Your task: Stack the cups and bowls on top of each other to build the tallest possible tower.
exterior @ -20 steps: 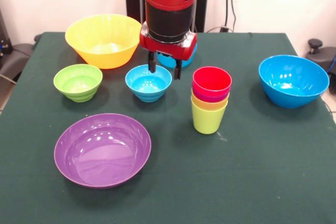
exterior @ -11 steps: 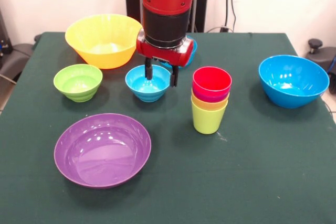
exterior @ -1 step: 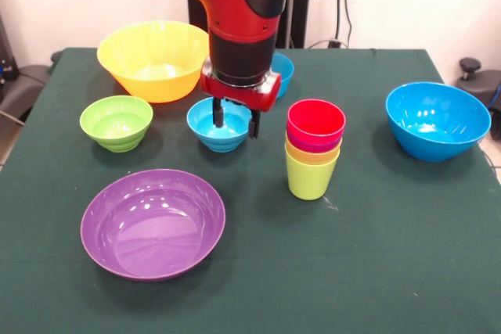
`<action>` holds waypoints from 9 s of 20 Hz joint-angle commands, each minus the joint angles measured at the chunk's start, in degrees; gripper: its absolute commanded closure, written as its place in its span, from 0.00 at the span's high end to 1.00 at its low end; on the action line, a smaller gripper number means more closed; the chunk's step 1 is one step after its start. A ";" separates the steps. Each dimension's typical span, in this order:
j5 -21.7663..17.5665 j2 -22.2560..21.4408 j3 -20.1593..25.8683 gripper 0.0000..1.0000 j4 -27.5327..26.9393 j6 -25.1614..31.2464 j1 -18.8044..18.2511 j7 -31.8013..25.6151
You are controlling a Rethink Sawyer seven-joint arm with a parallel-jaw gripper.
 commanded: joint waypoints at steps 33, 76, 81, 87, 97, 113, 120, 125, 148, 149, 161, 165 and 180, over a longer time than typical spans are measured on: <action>0.02 5.52 -1.89 0.00 0.60 -8.84 3.54 5.12; 0.00 0.07 -9.14 0.00 -4.44 5.81 8.96 2.08; -0.25 -0.80 -9.96 0.00 -5.33 7.96 9.47 1.46; -0.80 -1.46 -10.66 0.00 -6.48 10.07 9.70 0.94; -1.44 -1.02 -11.09 0.00 -8.18 10.48 9.16 -0.07; -2.65 0.74 -10.45 0.00 -8.95 7.51 5.73 -2.91; -3.45 0.27 -9.90 0.00 -8.22 7.08 4.16 -4.79; -3.67 0.32 -9.42 0.00 -7.36 6.05 3.65 -4.90; -4.95 2.79 -7.98 0.00 -6.03 0.55 1.09 -5.71; -4.94 2.91 -7.93 0.00 -5.91 0.23 0.97 -5.72; -4.95 5.02 -6.92 0.00 -6.56 -1.82 -0.32 -6.19; -5.29 5.27 -7.03 0.00 -6.68 -2.30 -0.32 -6.20; -5.91 4.67 -6.83 0.00 -6.55 -1.67 -0.21 -5.47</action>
